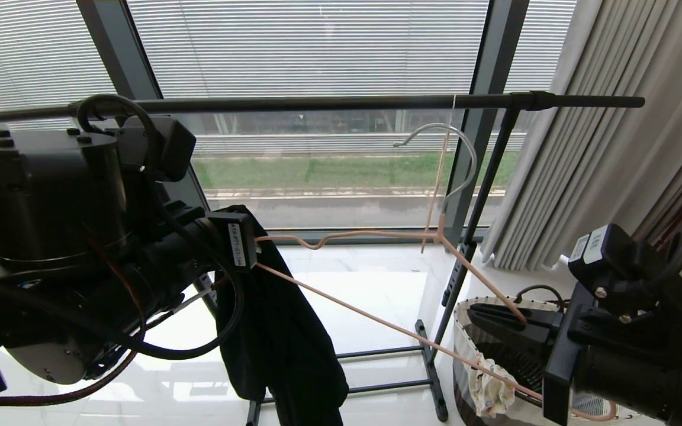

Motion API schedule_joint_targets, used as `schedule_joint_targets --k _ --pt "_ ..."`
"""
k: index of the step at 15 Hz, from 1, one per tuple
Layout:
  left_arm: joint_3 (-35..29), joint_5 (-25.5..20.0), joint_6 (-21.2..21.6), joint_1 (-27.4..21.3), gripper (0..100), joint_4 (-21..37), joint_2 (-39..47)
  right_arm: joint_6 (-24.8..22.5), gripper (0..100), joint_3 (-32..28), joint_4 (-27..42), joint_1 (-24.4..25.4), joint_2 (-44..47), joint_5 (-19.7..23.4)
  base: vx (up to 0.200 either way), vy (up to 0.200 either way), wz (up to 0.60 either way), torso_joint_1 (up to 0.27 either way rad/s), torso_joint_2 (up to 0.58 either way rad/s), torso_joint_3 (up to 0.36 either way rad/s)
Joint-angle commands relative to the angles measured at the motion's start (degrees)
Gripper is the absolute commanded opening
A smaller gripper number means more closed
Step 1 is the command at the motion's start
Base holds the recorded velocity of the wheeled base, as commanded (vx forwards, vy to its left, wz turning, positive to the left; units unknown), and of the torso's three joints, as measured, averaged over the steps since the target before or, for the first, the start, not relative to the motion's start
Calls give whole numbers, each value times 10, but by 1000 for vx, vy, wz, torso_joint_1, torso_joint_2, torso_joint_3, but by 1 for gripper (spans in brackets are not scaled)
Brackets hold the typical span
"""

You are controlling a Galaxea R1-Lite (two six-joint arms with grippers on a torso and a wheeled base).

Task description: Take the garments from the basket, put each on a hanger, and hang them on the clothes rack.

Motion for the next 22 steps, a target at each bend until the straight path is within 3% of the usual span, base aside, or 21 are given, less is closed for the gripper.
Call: schedule_joint_targets --k 1,5,9,14,16,18,20,22 --pt "0 0 0 -3 0 0 -2 0 0 -4 -1 0 3 -1 0 0 0 0 0 0" --pt "-10 1 -2 -57 0 0 2 3 0 -33 -6 1 31 -1 0 0 0 0 0 0" --pt "-33 2 -2 -71 0 0 3 3 0 -43 -58 14 92 -1 0 0 0 0 0 0" --pt "-37 -13 2 -115 0 0 0 1 0 -76 -70 25 160 0 0 0 0 0 0 0" --pt "-29 -30 30 -117 0 0 -5 -4 0 -82 -70 25 176 2 0 0 0 0 0 0" --pt "-15 -83 92 -86 0 0 -26 -16 0 -78 -69 19 181 2 0 0 0 0 0 0" --pt "7 -139 130 -31 0 0 -47 -16 0 -76 -69 6 173 1 0 0 0 0 0 0" --pt "9 -161 148 22 0 0 -52 -16 0 -68 -69 2 149 2 0 0 0 0 0 0"
